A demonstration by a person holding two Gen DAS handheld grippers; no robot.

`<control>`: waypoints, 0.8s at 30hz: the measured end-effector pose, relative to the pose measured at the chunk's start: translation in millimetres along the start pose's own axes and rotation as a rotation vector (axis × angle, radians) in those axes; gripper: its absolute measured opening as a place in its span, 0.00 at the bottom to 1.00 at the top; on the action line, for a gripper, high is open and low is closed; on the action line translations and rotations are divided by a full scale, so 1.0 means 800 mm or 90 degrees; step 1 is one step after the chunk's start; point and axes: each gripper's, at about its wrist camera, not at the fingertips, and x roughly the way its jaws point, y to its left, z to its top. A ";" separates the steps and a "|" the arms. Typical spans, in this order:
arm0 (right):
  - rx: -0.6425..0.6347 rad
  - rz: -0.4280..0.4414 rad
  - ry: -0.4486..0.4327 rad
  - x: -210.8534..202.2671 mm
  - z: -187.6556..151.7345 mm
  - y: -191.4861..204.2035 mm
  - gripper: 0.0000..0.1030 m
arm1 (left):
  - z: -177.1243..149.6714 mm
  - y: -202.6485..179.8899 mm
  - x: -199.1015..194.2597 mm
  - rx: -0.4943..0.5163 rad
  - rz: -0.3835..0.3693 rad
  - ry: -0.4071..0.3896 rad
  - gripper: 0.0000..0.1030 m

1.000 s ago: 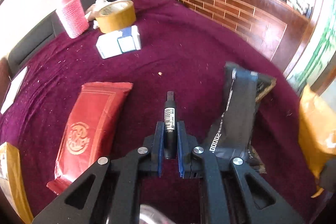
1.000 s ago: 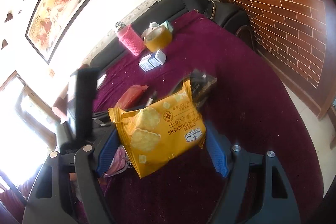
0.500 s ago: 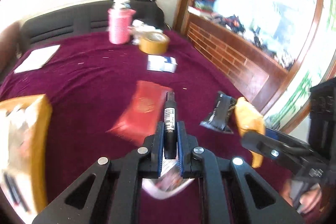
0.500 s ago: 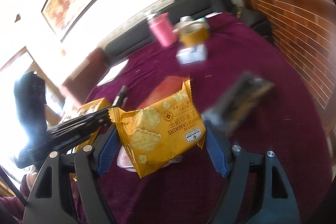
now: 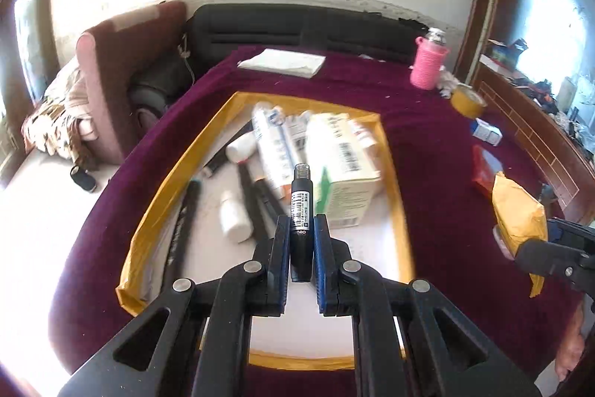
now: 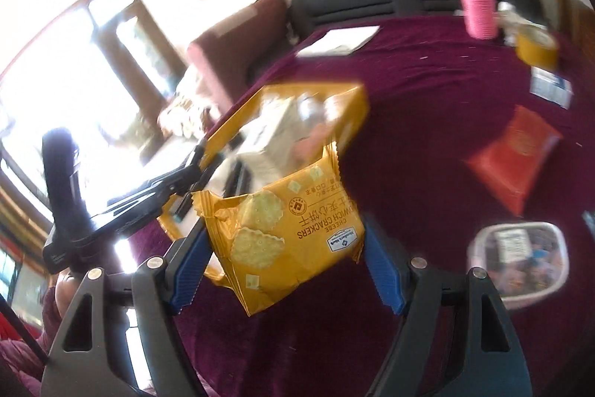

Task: Organize objects
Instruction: 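Lower black pen and cracker pack into the tray and open both grippers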

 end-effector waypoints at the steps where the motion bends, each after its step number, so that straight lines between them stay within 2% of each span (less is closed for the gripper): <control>1: -0.013 0.003 0.017 0.016 0.000 0.014 0.75 | -0.005 0.015 0.008 -0.014 0.010 0.009 0.09; 5: -0.053 0.008 0.078 0.076 0.003 0.056 0.75 | -0.019 0.048 0.040 -0.040 0.021 0.039 0.09; 11: -0.111 -0.041 0.136 0.140 0.007 0.093 0.75 | -0.036 0.079 0.055 -0.070 -0.009 0.053 0.09; 18: -0.125 -0.085 0.180 0.174 0.009 0.094 0.75 | -0.039 0.092 0.048 -0.082 -0.022 0.040 0.09; 24: -0.183 -0.135 0.200 0.192 0.009 0.102 0.75 | -0.040 0.095 0.044 -0.084 -0.023 0.037 0.10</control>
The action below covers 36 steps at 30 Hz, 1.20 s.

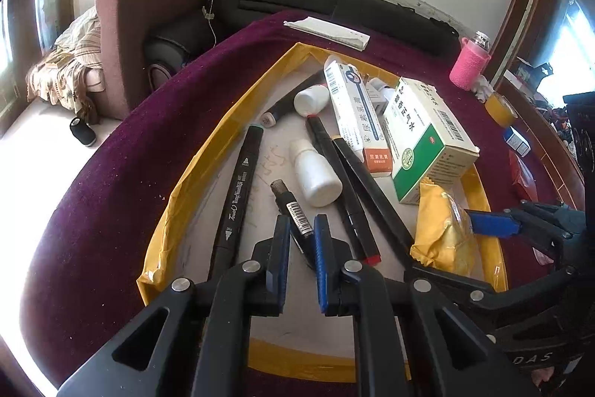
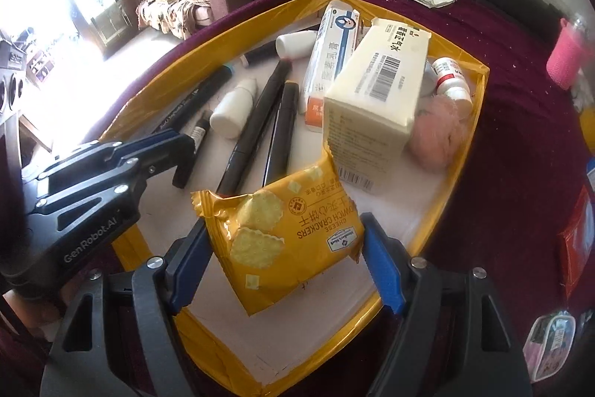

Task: Organize objects
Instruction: 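Lower black pen and cracker pack into the tray and open both grippers, then grasp the black snack bag on the table with the right gripper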

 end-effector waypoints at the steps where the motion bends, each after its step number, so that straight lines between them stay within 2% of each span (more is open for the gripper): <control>1: -0.016 -0.009 0.005 0.002 0.001 0.001 0.75 | 0.000 0.000 -0.001 0.001 -0.001 -0.001 0.10; 4: -0.090 -0.047 0.029 0.011 0.006 0.007 0.75 | -0.001 0.000 -0.004 0.008 0.008 -0.003 0.14; 8: -0.200 -0.121 0.050 0.022 0.008 0.016 0.74 | 0.000 -0.001 -0.012 0.008 0.009 -0.016 0.31; 9: -0.219 -0.125 0.051 0.022 0.009 0.017 0.74 | 0.000 -0.001 -0.015 0.007 0.009 -0.020 0.34; 12: -0.236 -0.124 0.061 0.023 0.012 0.019 0.74 | 0.000 0.000 -0.020 0.003 0.008 -0.026 0.34; 17: -0.204 -0.034 0.072 0.024 0.013 0.024 0.74 | 0.001 0.005 -0.027 -0.006 0.015 -0.031 0.37; 21: -0.159 -0.017 0.063 0.021 0.016 0.011 0.74 | 0.001 0.006 -0.036 -0.013 0.018 -0.035 0.58; 24: -0.132 0.001 0.030 -0.004 0.014 -0.002 0.74 | 0.003 0.000 -0.046 -0.004 0.025 -0.047 0.66; 27: -0.100 0.037 -0.010 -0.038 0.010 -0.011 0.74 | 0.006 -0.012 -0.053 0.005 0.034 -0.056 0.67; 31: -0.074 0.051 -0.056 -0.071 0.001 -0.012 0.74 | 0.007 -0.034 -0.063 0.025 0.036 -0.055 0.67; 36: -0.030 0.061 -0.096 -0.099 -0.026 -0.035 0.74 | 0.006 -0.071 -0.079 0.081 0.064 -0.066 0.67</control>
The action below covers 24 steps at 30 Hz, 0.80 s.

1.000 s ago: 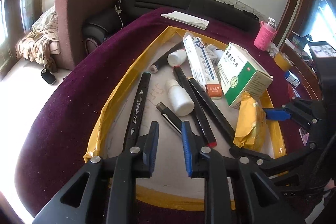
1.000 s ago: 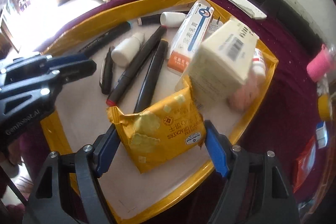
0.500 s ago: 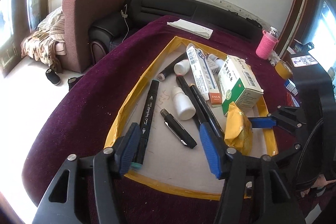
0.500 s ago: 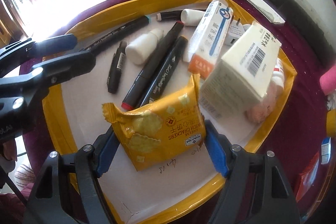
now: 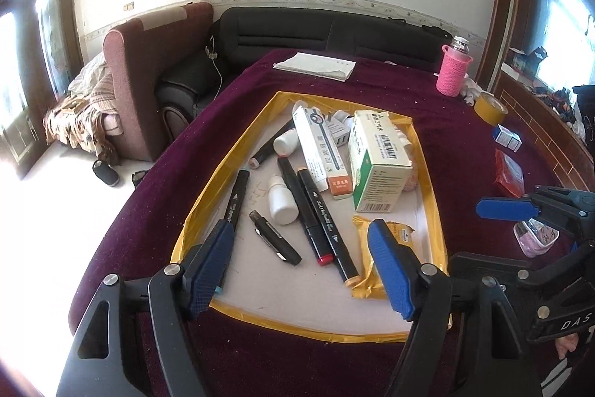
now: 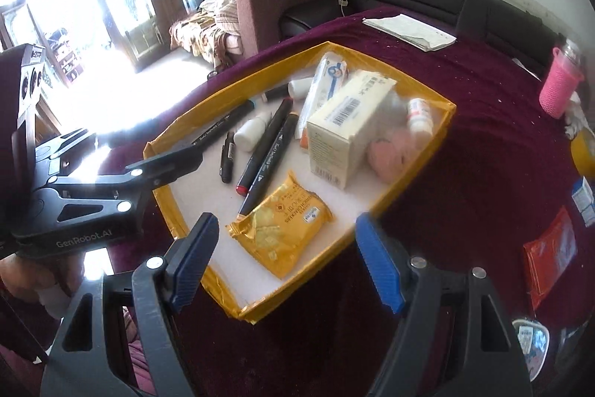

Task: Organize objects
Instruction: 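Grasp the black snack bag on the table with the right gripper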

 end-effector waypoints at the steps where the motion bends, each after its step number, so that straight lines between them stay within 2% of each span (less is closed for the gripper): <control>1: 0.013 -0.004 -0.007 -0.008 -0.007 -0.008 0.74 | 0.001 -0.009 -0.003 0.012 0.002 -0.001 0.67; 14: 0.217 -0.086 -0.093 -0.117 -0.108 -0.163 0.74 | 0.000 -0.132 -0.009 0.154 0.000 0.020 0.67; 24: 0.356 -0.163 -0.137 -0.193 -0.199 -0.261 0.74 | -0.009 -0.226 0.010 0.243 -0.033 0.066 0.67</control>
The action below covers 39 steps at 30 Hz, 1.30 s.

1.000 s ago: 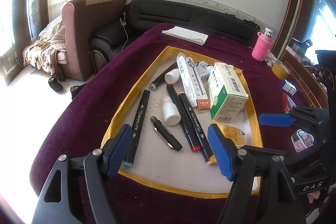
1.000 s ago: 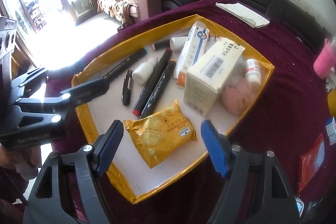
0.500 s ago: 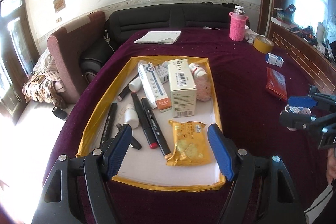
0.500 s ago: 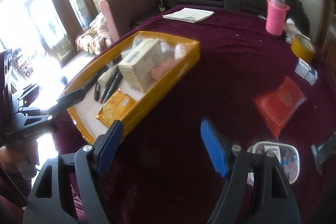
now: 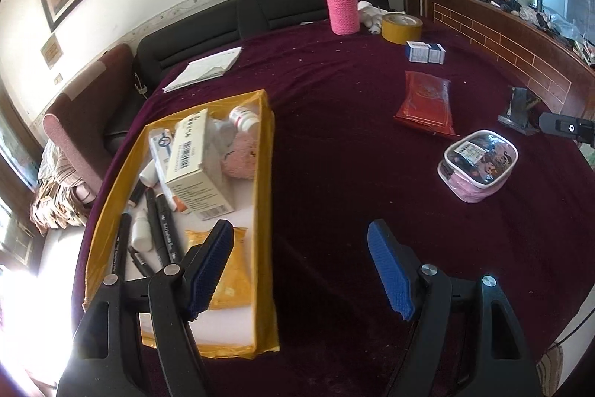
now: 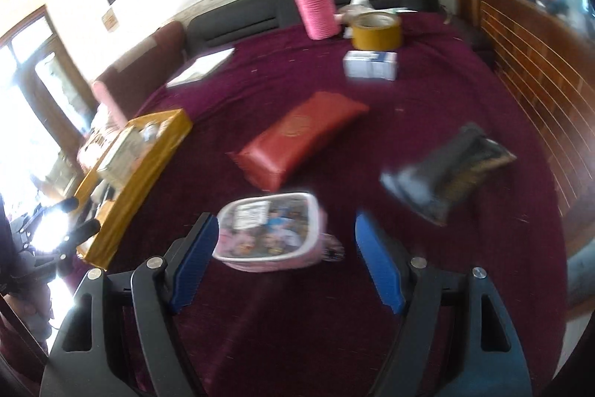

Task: Organize objects
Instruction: 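Grasp the black snack bag on the table with the right gripper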

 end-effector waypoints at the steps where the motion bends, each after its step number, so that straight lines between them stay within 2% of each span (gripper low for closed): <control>1: 0.012 -0.007 -0.006 -0.006 -0.001 -0.013 0.74 | 0.002 -0.007 0.002 0.005 -0.009 0.006 0.67; 6: 0.091 -0.050 -0.037 -0.037 -0.011 -0.081 0.74 | 0.013 -0.035 0.016 0.021 -0.050 0.027 0.67; 11: 0.147 -0.087 -0.045 -0.051 -0.017 -0.136 0.74 | 0.019 -0.052 0.032 0.010 -0.092 0.055 0.67; 17: 0.204 -0.079 -0.025 -0.029 -0.009 -0.170 0.74 | 0.029 -0.058 0.041 -0.010 -0.117 0.056 0.67; 25: 0.240 -0.061 0.017 0.038 0.034 -0.173 0.74 | 0.040 -0.052 0.044 -0.035 -0.130 0.043 0.67; 29: 0.220 -0.120 0.041 0.075 0.052 -0.159 0.74 | 0.047 -0.046 0.047 -0.039 -0.134 0.041 0.67; 35: 0.131 -0.225 0.053 0.112 0.061 -0.123 0.74 | 0.078 -0.046 0.058 -0.041 -0.140 0.021 0.67; 36: 0.117 -0.237 0.052 0.114 0.059 -0.119 0.70 | 0.085 -0.049 0.062 -0.037 -0.141 0.019 0.67; 37: 0.108 -0.244 0.048 0.113 0.057 -0.117 0.57 | 0.094 -0.053 0.066 -0.032 -0.142 0.017 0.67; 39: 0.099 -0.263 0.041 0.109 0.053 -0.117 0.47 | 0.111 -0.065 0.078 -0.015 -0.146 0.014 0.67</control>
